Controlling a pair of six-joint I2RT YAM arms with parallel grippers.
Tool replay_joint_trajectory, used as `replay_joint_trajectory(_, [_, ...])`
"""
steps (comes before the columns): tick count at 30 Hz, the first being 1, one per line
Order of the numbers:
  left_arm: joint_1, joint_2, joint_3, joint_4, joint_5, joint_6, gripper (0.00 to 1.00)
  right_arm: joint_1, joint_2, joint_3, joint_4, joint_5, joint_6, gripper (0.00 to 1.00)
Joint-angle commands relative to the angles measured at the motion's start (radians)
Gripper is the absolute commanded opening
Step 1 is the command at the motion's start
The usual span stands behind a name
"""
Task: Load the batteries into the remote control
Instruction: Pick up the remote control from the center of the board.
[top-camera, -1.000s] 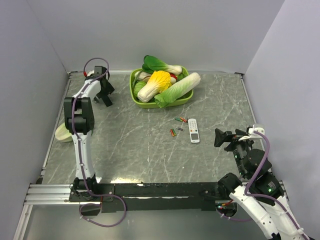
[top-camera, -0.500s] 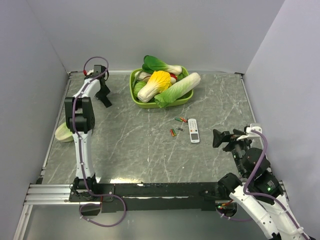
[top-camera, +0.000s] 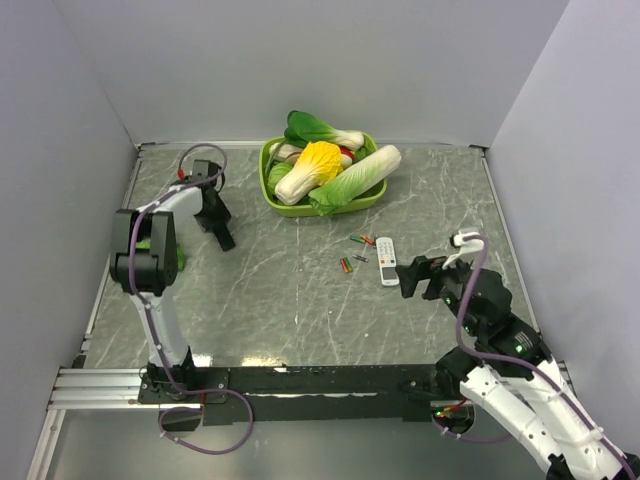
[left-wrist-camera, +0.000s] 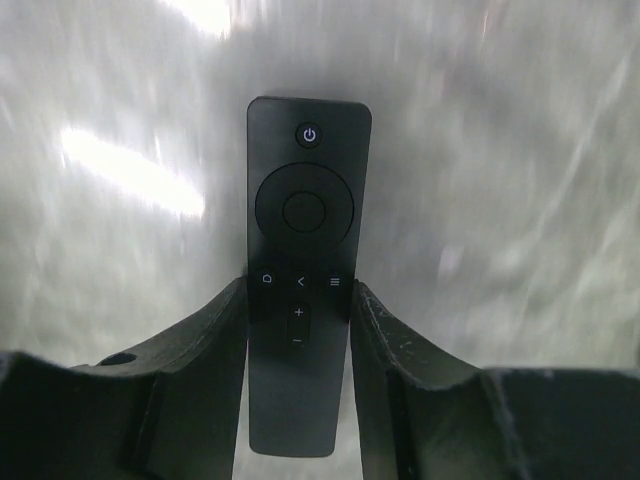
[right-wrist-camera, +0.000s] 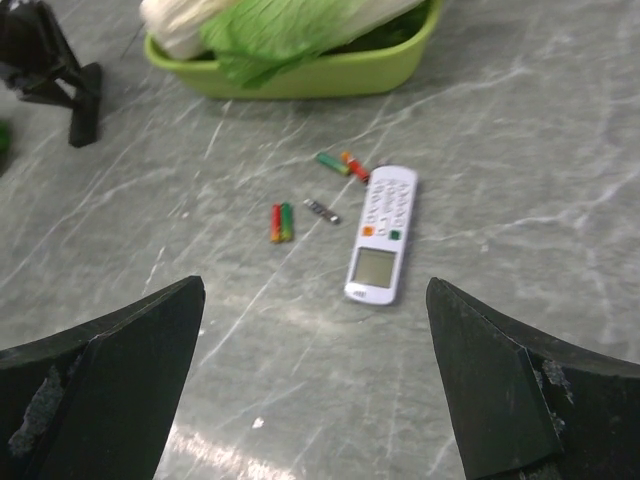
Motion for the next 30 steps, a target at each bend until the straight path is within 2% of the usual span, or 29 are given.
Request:
replay_joint_trajectory(1, [-0.023,-0.178,-0.200,0.062,0.168,-0.051,0.24,0.001,0.089,0.039,0.059,-0.149,0.037,1.00])
replay_joint_trajectory(8, [-0.053,-0.558,-0.479,0.298,0.309,-0.128,0.22,-0.002,0.195,-0.019,0.200,-0.336,0.139,1.00])
replay_joint_trajectory(11, [-0.066,-0.704,-0.590,0.415,0.368,-0.157,0.14,0.001,0.243,-0.049,0.286,-0.437,0.194,1.00])
replay_joint_trajectory(14, [-0.078,-0.836,-0.692,0.542,0.424,-0.191,0.15,0.001,0.292,-0.076,0.384,-0.537,0.247,1.00])
replay_joint_trajectory(18, [-0.132,-0.972,-0.821,0.721,0.546,-0.243,0.15,0.024,0.379,-0.092,0.507,-0.625,0.300,1.00])
replay_joint_trajectory(23, [-0.182,-1.131,-0.946,0.983,0.637,-0.327,0.15,0.067,0.462,-0.121,0.753,-0.735,0.400,1.00])
replay_joint_trajectory(30, [-0.251,-1.285,-1.064,1.200,0.703,-0.454,0.15,0.147,0.591,-0.127,1.031,-0.798,0.505,1.00])
